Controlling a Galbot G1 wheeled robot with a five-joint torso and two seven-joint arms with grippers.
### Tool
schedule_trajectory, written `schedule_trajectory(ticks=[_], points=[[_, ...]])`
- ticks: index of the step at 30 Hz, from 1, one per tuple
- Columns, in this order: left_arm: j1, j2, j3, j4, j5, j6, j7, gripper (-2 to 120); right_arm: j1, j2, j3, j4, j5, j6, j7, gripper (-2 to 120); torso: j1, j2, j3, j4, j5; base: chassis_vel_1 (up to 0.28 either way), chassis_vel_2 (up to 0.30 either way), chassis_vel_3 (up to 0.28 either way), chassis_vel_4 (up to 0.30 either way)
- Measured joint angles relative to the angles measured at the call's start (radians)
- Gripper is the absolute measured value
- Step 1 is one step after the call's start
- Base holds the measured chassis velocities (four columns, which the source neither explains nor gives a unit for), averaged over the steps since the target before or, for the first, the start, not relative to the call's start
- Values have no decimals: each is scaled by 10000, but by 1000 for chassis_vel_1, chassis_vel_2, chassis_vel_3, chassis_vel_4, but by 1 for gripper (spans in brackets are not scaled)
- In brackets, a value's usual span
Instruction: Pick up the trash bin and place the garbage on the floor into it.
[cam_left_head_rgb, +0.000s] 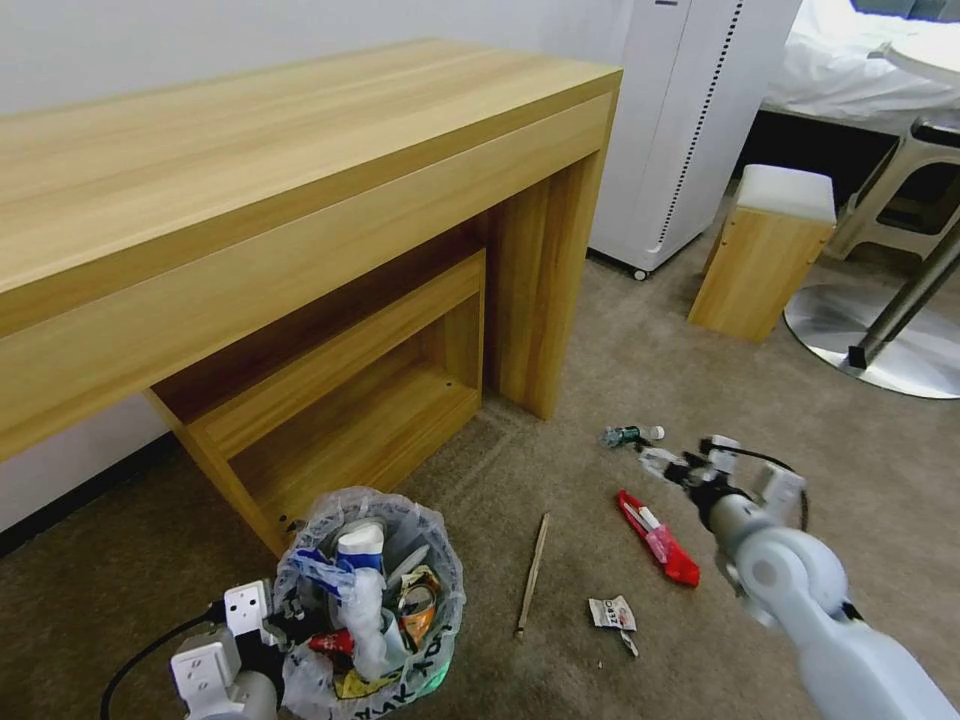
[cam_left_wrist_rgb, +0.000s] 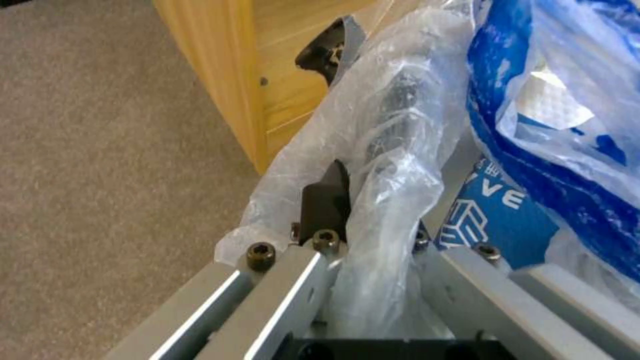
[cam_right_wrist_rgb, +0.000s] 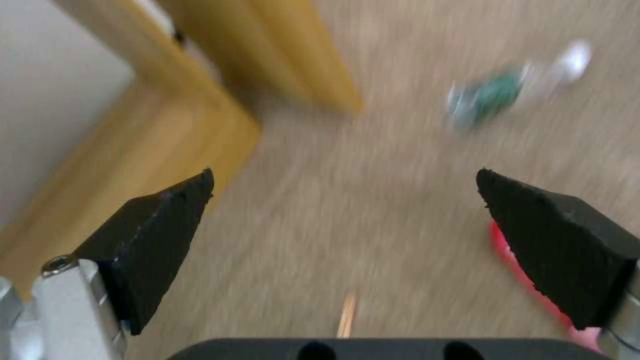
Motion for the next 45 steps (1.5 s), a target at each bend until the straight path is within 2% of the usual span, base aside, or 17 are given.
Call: schedule_trajectory(ticks=[1,2,4,6,8,10,16,20,30,45], points=[[0,-45,-17,65,17,-2,-5,1,349,185,-332,-233,384,-650,624,100,0,0,0,1,0,0,0,0,0],[0,-45,-17,65,17,-2,-5,1,349,185,-332,-233,384,-650,624,100,0,0,0,1,0,0,0,0,0],[-11,-85,-44,128,21,-6,-8,1,727,535,-686,-676,698,-1365,1164,100,0,-1,0,0,-1,0,0,0,0],[-52,-117,-77,219,17,-27,-57,1,1213,1205,-1039,-1417,1026,-2062,1697,100,0,0,0,-1,1,0,0,0,0],[-51,-123,-77,235,16,-32,-71,1,1320,1359,-1078,-1586,1200,-2257,1865,100,0,0,1,0,-2,0,0,0,0],[-51,-123,-72,283,12,-41,-89,1,1654,1902,-1220,-2133,1929,-2637,2580,100,0,-1,0,0,0,0,0,0,0],[-122,-110,-74,413,3,-84,-127,1,1834,2469,-1441,-2731,2229,-2744,3082,100,0,0,0,-2,-2,0,0,0,0],[-230,-55,-30,501,-38,-114,-178,1,1785,2732,-1783,-3199,1818,-2731,3342,100,0,0,-1,-1,0,0,0,0,0],[-443,-42,154,712,-55,-145,-234,1,1420,2700,-2015,-3309,1461,-2676,3678,100,0,0,-1,-3,-1,0,0,0,0],[-382,-69,169,732,37,-162,-248,1,1538,3157,-2389,-3628,1459,-2638,4328,100,0,0,-1,0,1,0,0,0,0]])
